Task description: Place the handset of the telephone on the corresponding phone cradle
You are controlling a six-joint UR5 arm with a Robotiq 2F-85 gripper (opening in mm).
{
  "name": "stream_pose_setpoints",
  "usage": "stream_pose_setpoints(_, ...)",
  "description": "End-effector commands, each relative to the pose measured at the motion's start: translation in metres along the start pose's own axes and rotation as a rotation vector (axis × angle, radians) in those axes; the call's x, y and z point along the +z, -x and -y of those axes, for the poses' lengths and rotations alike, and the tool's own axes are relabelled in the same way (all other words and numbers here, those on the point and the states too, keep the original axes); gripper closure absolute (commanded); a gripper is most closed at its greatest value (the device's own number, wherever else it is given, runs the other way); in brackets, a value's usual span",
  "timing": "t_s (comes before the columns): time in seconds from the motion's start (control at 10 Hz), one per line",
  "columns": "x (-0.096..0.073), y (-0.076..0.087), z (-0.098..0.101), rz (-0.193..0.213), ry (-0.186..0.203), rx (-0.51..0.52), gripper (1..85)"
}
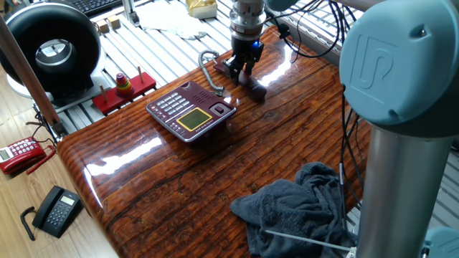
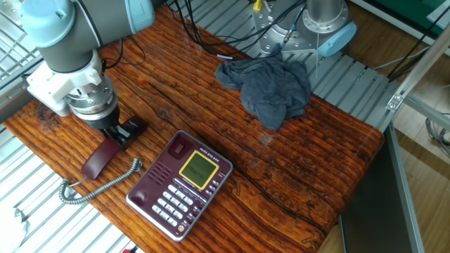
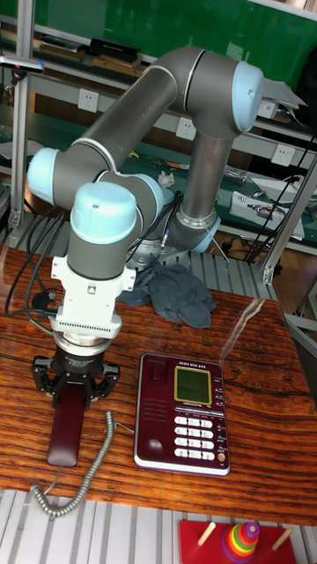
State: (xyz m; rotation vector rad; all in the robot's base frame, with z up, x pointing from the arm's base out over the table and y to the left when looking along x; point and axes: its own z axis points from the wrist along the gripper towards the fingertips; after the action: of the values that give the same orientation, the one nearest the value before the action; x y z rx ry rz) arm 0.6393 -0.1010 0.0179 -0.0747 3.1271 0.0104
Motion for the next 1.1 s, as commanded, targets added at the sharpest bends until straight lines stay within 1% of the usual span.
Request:
stream_pose_setpoints(0.0,-0.003,0.0,-0.002,-0.003,0.012,0.016,36.7)
stream_pose_setpoints(0.2,-0.007,-0.001,-0.002,-0.013,0.016,0.021,39.0)
stream_pose_setpoints(0.6,-0.019,-0.004,-0.003,-0.032,0.026,0.03,40.7)
stream_pose_setpoints(1.0,-0.038,-0.007,-0.009,-0.051,0.031,0.044,42.0)
